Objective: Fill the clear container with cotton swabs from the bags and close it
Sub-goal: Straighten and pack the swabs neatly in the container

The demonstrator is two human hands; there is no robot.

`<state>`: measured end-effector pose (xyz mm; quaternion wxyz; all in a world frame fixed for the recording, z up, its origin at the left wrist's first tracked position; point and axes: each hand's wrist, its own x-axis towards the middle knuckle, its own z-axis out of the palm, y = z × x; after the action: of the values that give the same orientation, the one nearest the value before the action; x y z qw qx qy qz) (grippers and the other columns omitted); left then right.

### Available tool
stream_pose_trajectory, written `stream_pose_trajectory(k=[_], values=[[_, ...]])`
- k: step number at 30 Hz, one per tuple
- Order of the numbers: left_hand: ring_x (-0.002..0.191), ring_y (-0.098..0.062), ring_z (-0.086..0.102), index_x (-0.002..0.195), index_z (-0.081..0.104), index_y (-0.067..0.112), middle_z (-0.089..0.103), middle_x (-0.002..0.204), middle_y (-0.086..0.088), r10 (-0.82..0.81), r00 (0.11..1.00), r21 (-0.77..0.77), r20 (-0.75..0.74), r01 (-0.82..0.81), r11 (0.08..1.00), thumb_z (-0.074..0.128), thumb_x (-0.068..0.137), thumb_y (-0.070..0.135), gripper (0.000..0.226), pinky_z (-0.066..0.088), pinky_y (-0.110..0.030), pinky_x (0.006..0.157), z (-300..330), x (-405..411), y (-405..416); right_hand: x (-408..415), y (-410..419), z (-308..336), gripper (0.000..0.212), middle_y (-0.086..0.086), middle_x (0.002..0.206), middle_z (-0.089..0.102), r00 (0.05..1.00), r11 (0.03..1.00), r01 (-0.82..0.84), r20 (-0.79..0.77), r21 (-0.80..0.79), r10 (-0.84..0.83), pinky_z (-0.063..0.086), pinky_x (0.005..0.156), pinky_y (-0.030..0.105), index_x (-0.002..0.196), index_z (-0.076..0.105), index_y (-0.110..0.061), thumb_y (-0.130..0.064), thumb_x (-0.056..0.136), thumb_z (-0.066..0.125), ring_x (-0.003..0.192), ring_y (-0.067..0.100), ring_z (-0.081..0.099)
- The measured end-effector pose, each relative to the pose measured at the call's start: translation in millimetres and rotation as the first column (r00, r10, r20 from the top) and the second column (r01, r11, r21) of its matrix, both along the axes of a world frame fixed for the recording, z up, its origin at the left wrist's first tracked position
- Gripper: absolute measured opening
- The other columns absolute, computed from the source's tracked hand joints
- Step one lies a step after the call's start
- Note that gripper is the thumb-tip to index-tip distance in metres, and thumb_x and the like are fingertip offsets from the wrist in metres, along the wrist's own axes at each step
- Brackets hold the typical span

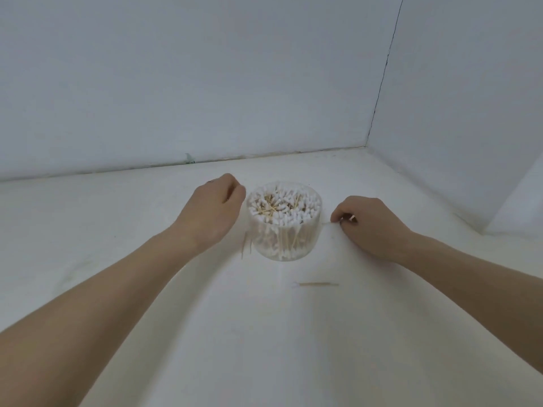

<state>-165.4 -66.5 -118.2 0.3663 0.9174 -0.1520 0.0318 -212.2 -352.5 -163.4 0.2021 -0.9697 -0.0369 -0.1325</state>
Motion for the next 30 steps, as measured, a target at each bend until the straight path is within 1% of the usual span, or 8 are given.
stream_pose_trajectory(k=[2, 5, 10, 18, 23, 25, 27, 30], values=[[0.086, -0.024, 0.061, 0.100, 0.059, 0.014, 0.067, 0.096, -0.004, -0.040, 0.999, 0.155, 0.029, 0.035, 0.987, 0.042, 0.104, 0.027, 0.022, 0.050, -0.043, 0.080, -5, -10, 4, -16, 1, 1, 0.029, 0.000, 0.095, 0.069, 1.000, 1.000, -0.016, -0.006, -0.004, 0.016, 0.049, 0.085, 0.031, 0.094, 0.074, -0.015, 0.003, 0.087, 0.053, 0.091, 0.019, 0.063], [0.096, -0.024, 0.058, 0.115, 0.056, 0.015, 0.064, 0.106, -0.003, -0.056, 0.996, 0.342, -0.071, 0.077, 0.937, 0.040, 0.103, 0.024, 0.023, 0.049, -0.038, 0.083, -14, -18, 6, -37, 7, 4, 0.029, 0.000, 0.095, 0.069, 0.999, 0.999, -0.035, -0.042, -0.020, 0.034, 0.045, 0.083, 0.021, 0.095, 0.075, -0.015, 0.002, 0.088, 0.053, 0.091, 0.017, 0.063], [0.123, -0.028, 0.052, 0.132, 0.053, 0.018, 0.051, 0.129, -0.006, -0.087, 0.990, 0.466, -0.110, 0.129, 0.875, 0.052, 0.098, 0.053, 0.049, 0.044, -0.039, 0.102, -32, -24, 2, -64, 31, 8, 0.032, -0.006, 0.093, 0.069, 0.991, 0.996, -0.084, -0.106, 0.020, 0.086, 0.039, 0.075, 0.004, 0.096, 0.077, -0.018, 0.001, 0.087, 0.053, 0.086, 0.010, 0.061], [0.127, -0.027, 0.050, 0.130, 0.067, 0.023, 0.055, 0.131, -0.007, -0.074, 0.995, 0.408, 0.060, 0.044, 0.912, 0.061, 0.094, 0.055, 0.049, 0.045, -0.041, 0.103, -52, -29, 0, -81, 70, 14, 0.031, -0.018, 0.085, 0.067, 0.978, 0.974, -0.125, -0.142, 0.188, 0.153, 0.042, 0.073, 0.003, 0.092, 0.078, -0.018, 0.001, 0.086, 0.055, 0.078, -0.005, 0.061], [0.111, -0.026, 0.058, 0.112, 0.073, 0.019, 0.058, 0.114, -0.004, -0.061, 0.996, 0.313, 0.064, 0.038, 0.949, 0.061, 0.096, 0.033, 0.024, 0.050, -0.042, 0.095, -53, -30, 1, -86, 68, 24, 0.025, -0.011, 0.091, 0.070, 0.977, 0.961, -0.109, -0.151, 0.256, 0.151, 0.048, 0.074, 0.009, 0.096, 0.075, -0.024, -0.005, 0.085, 0.063, 0.080, 0.001, 0.064], [0.103, -0.027, 0.059, 0.103, 0.070, 0.015, 0.058, 0.105, -0.003, -0.067, 0.996, 0.330, 0.059, 0.044, 0.943, 0.057, 0.096, 0.019, 0.016, 0.051, -0.041, 0.090, -51, -30, 3, -88, 59, 32, 0.023, -0.012, 0.096, 0.066, 0.970, 0.985, -0.102, -0.206, 0.140, 0.130, 0.049, 0.077, 0.016, 0.104, 0.070, -0.027, -0.016, 0.085, 0.069, 0.083, 0.004, 0.062], [0.099, -0.028, 0.059, 0.098, 0.067, 0.014, 0.060, 0.102, -0.004, -0.077, 0.996, 0.363, 0.050, 0.054, 0.930, 0.052, 0.092, 0.010, 0.017, 0.051, -0.041, 0.088, -47, -30, 6, -91, 51, 39, 0.029, -0.015, 0.099, 0.061, 0.932, 0.994, -0.108, -0.349, -0.020, 0.094, 0.051, 0.083, 0.024, 0.112, 0.063, -0.034, -0.029, 0.084, 0.070, 0.090, 0.005, 0.060], [0.094, -0.028, 0.059, 0.091, 0.058, 0.019, 0.060, 0.101, -0.003, -0.090, 0.996, 0.448, 0.024, 0.070, 0.891, 0.047, 0.087, 0.005, 0.018, 0.050, -0.036, 0.077, -39, -31, 13, -95, 51, 42, 0.032, -0.015, 0.099, 0.061, 0.870, 0.993, -0.106, -0.489, -0.059, 0.064, 0.055, 0.085, 0.031, 0.114, 0.060, -0.036, -0.029, 0.084, 0.069, 0.093, 0.007, 0.061]])
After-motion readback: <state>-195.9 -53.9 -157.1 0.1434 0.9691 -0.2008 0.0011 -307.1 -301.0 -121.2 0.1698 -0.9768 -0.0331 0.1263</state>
